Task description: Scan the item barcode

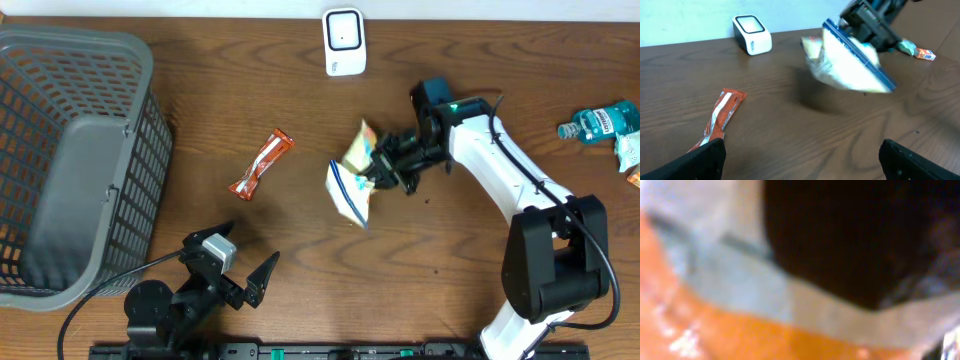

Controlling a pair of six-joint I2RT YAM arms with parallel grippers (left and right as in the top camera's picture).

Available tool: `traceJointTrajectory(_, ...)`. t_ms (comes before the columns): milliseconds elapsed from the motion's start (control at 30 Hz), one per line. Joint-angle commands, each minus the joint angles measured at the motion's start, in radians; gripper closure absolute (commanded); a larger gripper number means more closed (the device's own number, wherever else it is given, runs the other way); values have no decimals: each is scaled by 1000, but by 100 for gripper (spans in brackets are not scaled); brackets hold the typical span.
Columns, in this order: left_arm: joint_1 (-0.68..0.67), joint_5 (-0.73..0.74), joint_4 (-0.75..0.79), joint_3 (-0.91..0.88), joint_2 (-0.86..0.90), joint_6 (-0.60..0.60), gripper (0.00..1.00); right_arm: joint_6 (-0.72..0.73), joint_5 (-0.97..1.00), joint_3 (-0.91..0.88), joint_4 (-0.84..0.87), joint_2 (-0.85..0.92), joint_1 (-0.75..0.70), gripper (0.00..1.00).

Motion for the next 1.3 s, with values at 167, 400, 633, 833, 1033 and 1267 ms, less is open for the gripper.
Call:
traceJointTrajectory(167, -3, -1, 0, -1, -5, 17, 2, -514, 373, 10, 69, -5, 77, 62)
traceJointTrajectory(400, -3, -1, 0, -1, -5, 17, 2, -521, 409, 80, 53, -25, 84, 50)
traceJointTrajectory(633, -3, -1, 0, -1, -5, 17, 2, -549, 775, 222, -15, -31, 211, 6)
traceJointTrajectory(833, -3, -1, 0, -1, -5, 17, 2, -384, 1125, 253, 1, -14, 399, 10)
traceJointTrajectory(1033, -3, -1, 0, -1, -5, 17, 2, -240, 1188, 256, 28, 112, 432, 20)
traceJointTrajectory(1267, -3, -1, 0, -1, -5, 17, 2, -168, 1184, 312, -5, 294, 450, 25)
